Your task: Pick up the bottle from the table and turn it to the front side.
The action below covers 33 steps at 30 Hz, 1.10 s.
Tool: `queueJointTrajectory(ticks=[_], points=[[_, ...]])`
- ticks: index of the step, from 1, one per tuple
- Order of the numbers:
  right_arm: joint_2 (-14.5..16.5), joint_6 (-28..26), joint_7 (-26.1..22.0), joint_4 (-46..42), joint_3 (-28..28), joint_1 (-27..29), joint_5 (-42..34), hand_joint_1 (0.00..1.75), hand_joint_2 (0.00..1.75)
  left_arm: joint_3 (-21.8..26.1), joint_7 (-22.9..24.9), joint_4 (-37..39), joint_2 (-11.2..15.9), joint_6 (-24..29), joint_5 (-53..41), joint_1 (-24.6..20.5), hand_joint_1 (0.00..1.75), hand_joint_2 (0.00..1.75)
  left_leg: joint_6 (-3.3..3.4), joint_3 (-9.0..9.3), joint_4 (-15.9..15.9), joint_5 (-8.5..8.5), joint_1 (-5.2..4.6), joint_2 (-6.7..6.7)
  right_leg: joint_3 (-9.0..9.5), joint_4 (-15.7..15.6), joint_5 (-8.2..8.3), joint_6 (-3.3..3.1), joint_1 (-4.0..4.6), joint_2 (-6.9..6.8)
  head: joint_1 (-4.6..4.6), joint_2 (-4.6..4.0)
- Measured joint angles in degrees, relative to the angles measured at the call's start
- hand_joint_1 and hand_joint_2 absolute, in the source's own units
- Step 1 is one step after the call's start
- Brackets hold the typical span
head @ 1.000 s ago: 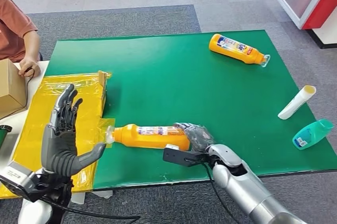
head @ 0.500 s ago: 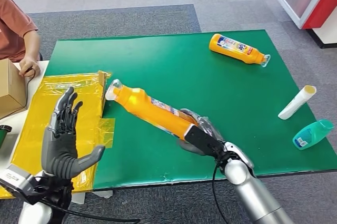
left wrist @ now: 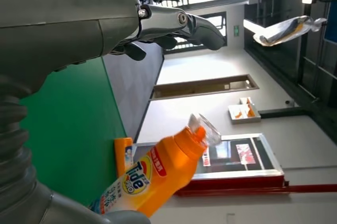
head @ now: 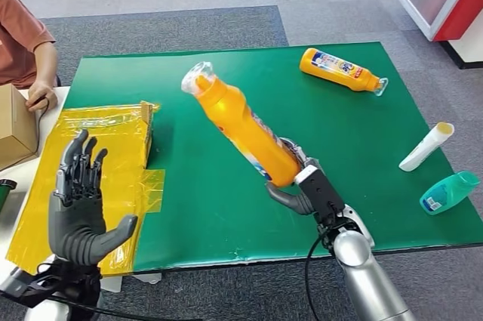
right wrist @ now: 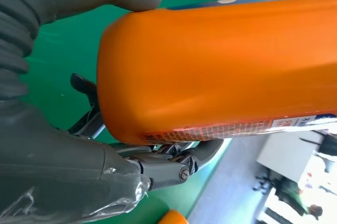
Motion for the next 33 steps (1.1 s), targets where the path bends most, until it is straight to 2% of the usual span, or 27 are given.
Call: queueJointTrajectory(ticks=[8,12,17,20,25,33], points=[[1.3,0.3,-3.0,-4.9,-0.9,2.3,-0.9,1.75,1.75,2.8,2.3,-0.5,0.2,-4.2,11.3,-0.9,0.0,1.75,-0.02,0.01,0.0,0.0,0.0,0.0,0.0,0.0,-0.01,0.0,0.0,0.01,0.0,0.0],[2.3,0.4,-4.9,-8.2,-0.7,3.6,-1.2,1.75,1.75,4.4,3.8,-0.1,0.3,-6.7,12.6,-1.3,0.0,1.75,-0.02,0.0,0.0,0.0,0.01,0.0,-0.01,0.0,-0.02,0.0,0.01,0.01,0.0,0.0],[3.3,-0.2,-8.0,-10.8,0.9,4.9,-0.5,1.75,1.75,4.1,7.1,1.1,0.1,-9.7,15.4,-2.1,0.0,1.75,-0.01,0.0,0.0,-0.01,0.0,0.0,-0.02,0.0,-0.04,0.0,0.0,0.01,-0.01,0.0],[4.2,-0.9,-10.5,-11.3,2.3,5.3,-0.2,1.75,1.75,2.3,9.0,2.6,0.0,-10.9,17.4,-3.1,0.0,1.75,-0.01,0.0,0.0,-0.02,0.0,0.0,-0.03,0.0,-0.04,0.01,0.0,0.0,-0.01,0.0],[5.8,-3.8,-14.6,-11.1,5.7,5.8,2.0,1.75,1.75,-3.6,9.9,5.9,0.1,-11.9,19.8,-5.7,0.0,1.75,-0.02,0.0,0.0,-0.02,0.0,0.0,-0.02,0.0,-0.04,0.0,0.0,0.01,-0.01,0.0],[6.7,-9.6,-15.5,-8.8,11.4,4.4,8.4,1.75,1.75,-10.3,12.4,10.5,1.2,-15.2,27.2,-10.6,0.0,1.75,-0.02,0.0,0.0,0.0,0.0,0.0,-0.02,0.0,-0.03,0.0,0.01,0.01,0.0,0.0]])
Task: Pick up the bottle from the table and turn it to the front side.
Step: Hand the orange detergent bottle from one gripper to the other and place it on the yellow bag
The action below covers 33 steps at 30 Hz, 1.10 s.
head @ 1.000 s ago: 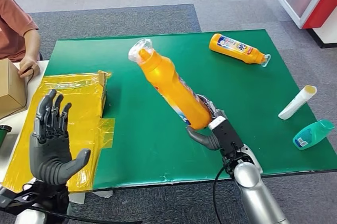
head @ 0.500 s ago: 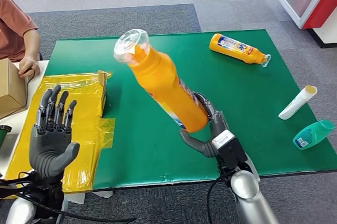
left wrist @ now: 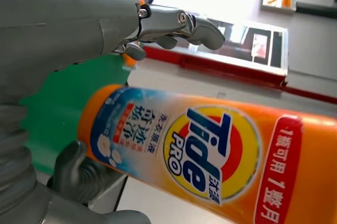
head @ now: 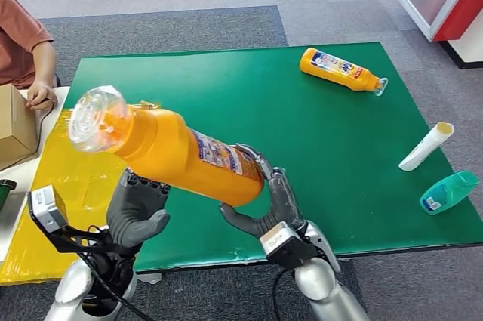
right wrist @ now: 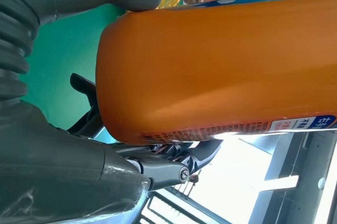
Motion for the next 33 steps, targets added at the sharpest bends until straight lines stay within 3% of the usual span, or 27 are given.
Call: queueJointTrajectory(ticks=[7,14,22,23,26,27,33], points=[[0.2,-3.1,0.2,3.1,2.6,-2.0,1.8,1.75,1.75,-4.9,0.9,2.6,1.0,0.2,-0.6,-5.2,0.0,1.75,0.0,0.0,0.0,0.0,0.0,0.0,0.01,0.0,0.01,0.0,0.0,0.0,0.01,0.0],[0.3,-5.7,1.0,7.2,3.8,-3.0,4.6,1.75,1.75,-6.8,2.0,4.1,1.8,1.4,-0.4,-9.8,0.0,1.75,-0.01,0.0,0.0,0.01,0.0,0.0,-0.01,0.0,0.01,0.0,0.0,0.0,0.0,0.0],[1.5,-7.9,1.0,14.5,4.4,-4.2,6.4,1.75,1.75,-8.0,3.1,5.3,2.5,2.3,-0.2,-11.5,0.04,1.75,-0.01,0.0,0.0,0.01,0.0,0.02,-0.05,0.0,0.01,-0.01,0.0,0.02,0.0,0.0],[1.6,-7.9,1.0,15.2,4.4,-4.3,6.5,1.75,1.75,-8.1,3.1,5.3,2.7,2.3,-0.3,-11.7,0.16,1.75,-0.01,0.0,0.0,0.01,0.0,0.03,-0.06,0.0,0.01,-0.01,0.0,0.02,0.0,0.0],[1.8,-7.9,1.1,16.8,4.5,-4.6,7.0,1.75,1.75,-8.3,3.1,5.3,2.9,2.7,-0.9,-12.0,1.43,1.75,-0.01,0.0,0.0,0.01,0.0,0.03,-0.06,0.0,0.0,-0.01,0.0,0.02,0.0,0.0],[1.9,-7.9,1.3,17.2,4.6,-4.6,7.1,1.75,1.75,-8.4,3.1,5.3,3.0,3.1,-1.4,-12.1,1.75,1.75,-0.01,0.0,0.0,0.0,0.0,0.03,-0.06,0.0,0.0,-0.01,0.0,0.02,0.0,0.0],[2.2,-8.3,2.2,18.7,4.5,-4.5,7.6,1.75,1.75,-8.9,2.9,5.3,3.5,6.7,-9.2,-12.3,1.75,1.75,-0.01,0.0,0.0,0.01,0.0,0.03,-0.06,0.0,0.0,-0.01,0.0,0.02,0.01,0.0]])
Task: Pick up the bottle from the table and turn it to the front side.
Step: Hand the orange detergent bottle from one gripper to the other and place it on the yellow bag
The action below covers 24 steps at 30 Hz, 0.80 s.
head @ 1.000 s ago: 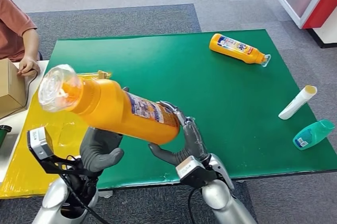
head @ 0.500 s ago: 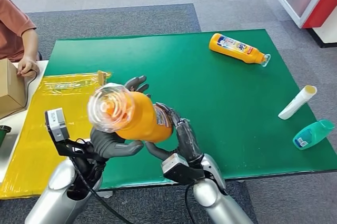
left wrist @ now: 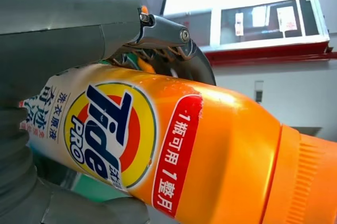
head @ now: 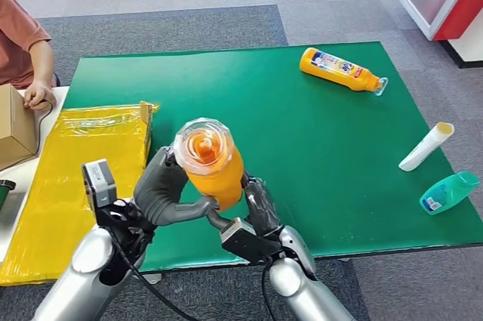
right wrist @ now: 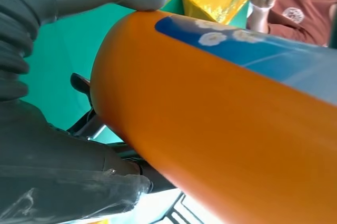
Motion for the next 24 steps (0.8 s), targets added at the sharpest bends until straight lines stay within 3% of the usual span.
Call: queueJointTrajectory(ticks=[6,15,19,24], points=[[0.0,-0.2,0.3,0.5,0.0,0.5,0.7,1.75,1.75,-0.8,0.0,-0.1,0.3,2.8,-8.7,-0.6,1.75,1.75,0.0,0.0,0.0,0.0,0.0,0.0,0.01,0.0,0.0,0.0,0.0,0.0,-0.01,0.0],[0.0,-0.7,1.0,0.3,-0.1,0.7,2.0,1.75,1.75,-1.3,0.7,-0.1,0.9,3.0,-13.4,-1.9,1.75,1.75,0.0,0.0,0.0,0.0,0.0,0.0,0.02,0.0,0.0,0.0,0.0,0.0,-0.01,0.0],[0.0,-0.7,1.7,0.3,-0.1,0.7,2.6,0.0,1.75,-1.1,0.7,-0.1,1.1,3.7,-13.8,-1.9,1.75,1.75,0.0,0.0,0.0,0.0,0.0,0.0,0.03,0.0,0.0,0.0,0.0,0.0,-0.01,0.0],[0.0,0.3,3.4,0.2,0.0,1.1,2.7,0.0,1.75,0.0,-0.6,-0.8,1.1,8.3,-19.2,-1.3,1.75,1.75,0.0,-0.01,0.0,0.0,0.0,0.0,0.02,0.0,0.0,0.0,0.0,0.0,0.0,0.0]])
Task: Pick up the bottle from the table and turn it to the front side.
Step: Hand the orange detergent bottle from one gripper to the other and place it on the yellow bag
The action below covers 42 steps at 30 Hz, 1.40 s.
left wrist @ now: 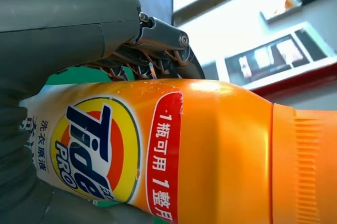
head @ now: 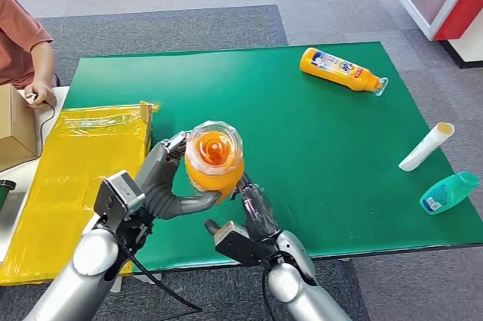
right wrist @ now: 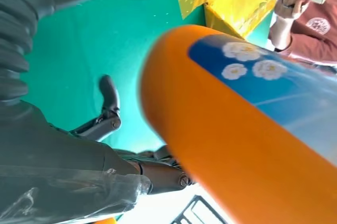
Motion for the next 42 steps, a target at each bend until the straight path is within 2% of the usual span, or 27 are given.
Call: queueJointTrajectory(ticks=[8,11,13,15,19,23,28,32,42], points=[[-0.2,0.5,1.3,-3.3,-1.1,1.7,-0.2,0.0,1.75,4.7,-2.5,-4.0,-0.5,15.6,-22.3,2.3,1.75,1.75,0.0,0.0,0.0,0.0,0.0,0.0,0.01,0.0,0.0,0.0,0.0,0.0,-0.01,0.0],[-0.2,0.3,1.8,-5.8,-2.1,2.3,-0.5,0.0,1.75,6.8,-1.9,-5.8,-1.0,24.9,-37.6,4.1,1.75,1.75,0.0,-0.01,0.0,0.0,0.0,0.0,0.01,0.0,0.0,0.0,0.0,0.0,-0.01,0.0],[-0.2,0.1,2.1,-8.6,-2.9,2.8,-1.2,0.0,1.75,8.3,0.2,-7.2,-1.3,31.3,-50.5,5.9,1.75,1.75,0.01,-0.01,0.0,-0.01,0.0,0.0,0.01,0.0,-0.01,0.0,0.0,0.0,-0.01,0.0],[-0.3,0.2,2.6,-11.7,-3.9,3.1,-1.9,0.0,1.75,9.8,2.2,-8.2,-1.5,35.4,-59.9,7.6,1.75,1.75,0.01,-0.01,0.0,-0.02,-0.01,0.0,0.01,0.0,-0.02,0.0,0.0,0.0,-0.01,0.0],[-0.5,0.6,3.0,-16.6,-5.2,3.3,-3.1,0.0,1.75,12.4,4.3,-9.0,-1.8,38.3,-66.7,9.9,1.75,1.75,0.01,-0.01,0.0,-0.02,0.0,0.0,0.01,0.0,-0.02,0.0,0.0,0.0,-0.01,0.0],[-1.2,1.8,2.5,-21.2,-6.3,3.0,-6.7,0.0,1.75,16.5,6.8,-7.8,-2.0,41.1,-77.5,11.8,1.75,1.75,0.0,0.0,0.0,-0.01,0.0,0.0,0.01,0.0,-0.01,0.0,0.0,0.0,-0.01,0.0],[-2.4,4.9,0.5,-26.9,-7.8,2.2,-14.0,0.0,1.75,21.9,8.9,0.8,-0.9,41.0,-86.2,13.2,1.74,1.75,-0.07,0.0,0.0,0.05,0.0,0.02,-0.03,0.0,0.06,-0.09,0.0,0.02,-0.01,0.0],[-3.2,6.0,-2.0,-30.6,-8.4,1.5,-18.0,0.0,1.75,24.3,10.0,9.6,0.7,41.2,-86.9,13.3,1.75,1.75,-0.1,0.0,0.0,0.07,0.01,0.02,-0.04,0.0,0.07,-0.12,0.01,0.02,-0.02,0.0],[-5.1,6.0,-2.9,-35.8,-10.0,-1.1,-21.3,0.0,1.75,26.9,6.8,27.4,2.0,41.2,-83.5,11.3,1.75,1.75,-0.1,-0.01,0.0,0.07,0.01,0.02,-0.04,0.0,0.08,-0.11,0.01,0.01,-0.01,0.0]])
